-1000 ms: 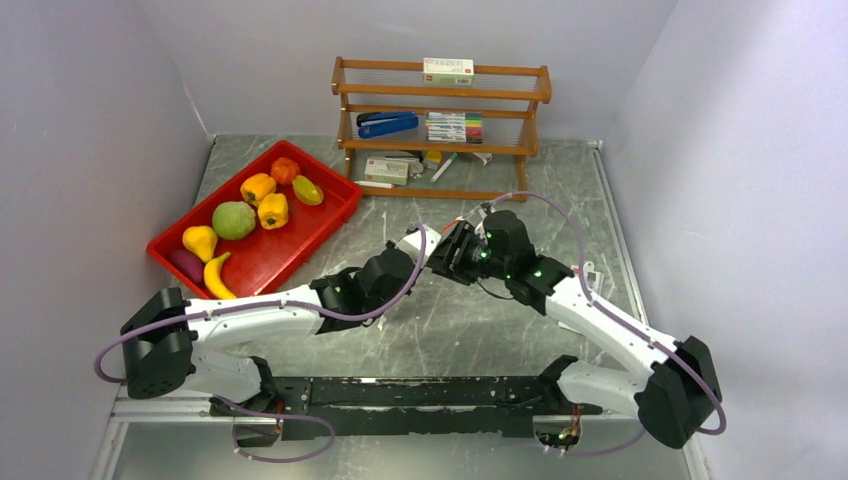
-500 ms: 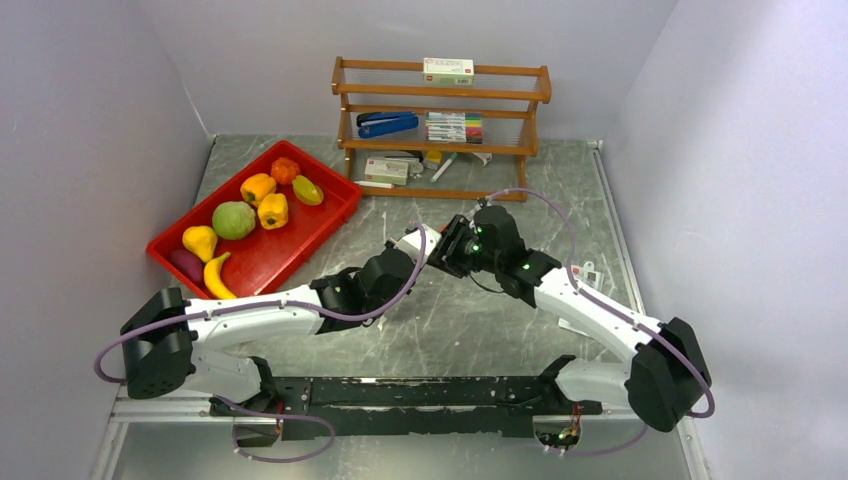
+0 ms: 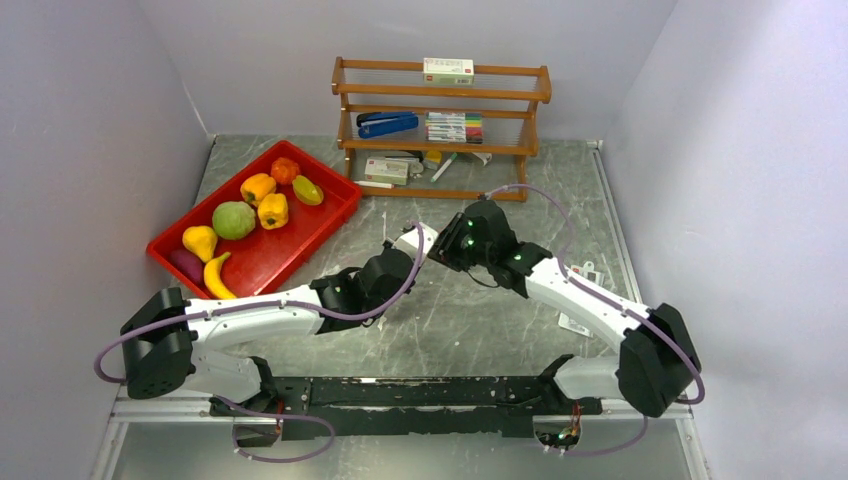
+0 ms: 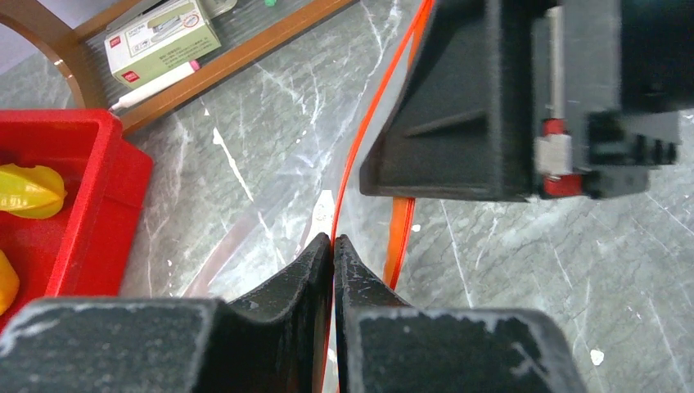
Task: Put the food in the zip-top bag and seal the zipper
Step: Open the zipper of the food storage bag.
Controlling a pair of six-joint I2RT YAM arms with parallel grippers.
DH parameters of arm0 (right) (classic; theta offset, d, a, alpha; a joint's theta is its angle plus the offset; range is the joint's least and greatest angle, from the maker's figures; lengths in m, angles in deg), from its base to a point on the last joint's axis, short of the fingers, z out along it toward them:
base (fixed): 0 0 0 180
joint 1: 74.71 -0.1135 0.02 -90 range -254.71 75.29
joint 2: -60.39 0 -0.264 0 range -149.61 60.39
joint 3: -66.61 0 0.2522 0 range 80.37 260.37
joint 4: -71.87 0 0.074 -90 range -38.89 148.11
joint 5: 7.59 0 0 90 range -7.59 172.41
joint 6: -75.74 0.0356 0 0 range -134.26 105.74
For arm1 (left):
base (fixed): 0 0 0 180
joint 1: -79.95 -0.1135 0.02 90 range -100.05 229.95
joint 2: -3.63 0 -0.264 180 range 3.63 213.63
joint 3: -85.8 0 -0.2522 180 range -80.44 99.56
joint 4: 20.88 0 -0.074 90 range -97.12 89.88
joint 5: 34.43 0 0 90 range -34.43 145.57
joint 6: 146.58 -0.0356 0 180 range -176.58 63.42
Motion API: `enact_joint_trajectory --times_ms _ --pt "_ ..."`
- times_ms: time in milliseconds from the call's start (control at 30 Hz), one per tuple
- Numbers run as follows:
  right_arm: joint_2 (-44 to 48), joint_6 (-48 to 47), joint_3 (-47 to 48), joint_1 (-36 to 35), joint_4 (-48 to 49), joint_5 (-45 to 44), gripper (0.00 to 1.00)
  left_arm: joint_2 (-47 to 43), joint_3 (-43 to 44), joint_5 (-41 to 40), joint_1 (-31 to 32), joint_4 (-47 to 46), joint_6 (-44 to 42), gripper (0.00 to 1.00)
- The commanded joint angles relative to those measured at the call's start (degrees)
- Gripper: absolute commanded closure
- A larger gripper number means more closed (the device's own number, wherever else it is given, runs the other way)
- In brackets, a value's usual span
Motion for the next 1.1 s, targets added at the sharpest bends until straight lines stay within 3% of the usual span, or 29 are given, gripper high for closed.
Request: enact_joint_trajectory --times_ms 0,133,233,300,400,633,800,900,1000,1067 --pt "-4.37 -1.19 5.53 -0.28 -4.47 -3.57 0.72 -0.1 1.24 -2.86 0.1 0.39 2.8 0.93" --pt "-6.04 1.17 4.78 -0.39 -0.73 -2.28 0.63 -0.06 1.31 -6.34 0.1 -0.25 5.24 0.93" --pt "-8.2 2.11 5.26 -0.66 -0.82 -2.89 0.62 -0.22 0.85 -9.11 0.1 -1.19 5.85 0.93" --pt "-9.08 1.78 4.85 -0.76 0.02 -4.05 0.68 -0.43 0.62 -10.87 0.12 -1.17 6.49 0.93" --pt "-9.26 -2.43 5.88 -0.39 -3.44 -7.99 1.0 -1.74 0.04 -12.52 -0.18 -0.53 7.77 0.93" --pt "-3.63 -11.18 6.77 0.42 -12.9 -16.8 1.0 -8.76 -1.31 -14.78 -5.3 8.64 13.86 0.93" --pt "-1.26 -13.83 7.84 0.54 -18.09 -21.71 1.0 -14.12 -0.87 -15.83 -7.12 10.83 13.19 0.93" --pt "-0.8 -15.29 10.66 0.51 -19.34 -20.98 1.0 -14.9 -1.06 -12.92 -7.66 10.64 13.89 0.93" --pt "-0.13 -19.84 13.33 0.28 -14.16 -11.45 1.0 -14.71 -1.81 -2.25 -7.99 8.62 13.46 0.91" --pt "-1.2 -20.86 16.38 -0.06 -14.86 -8.4 1.0 -12.91 -1.11 5.32 -8.24 8.97 14.01 0.78"
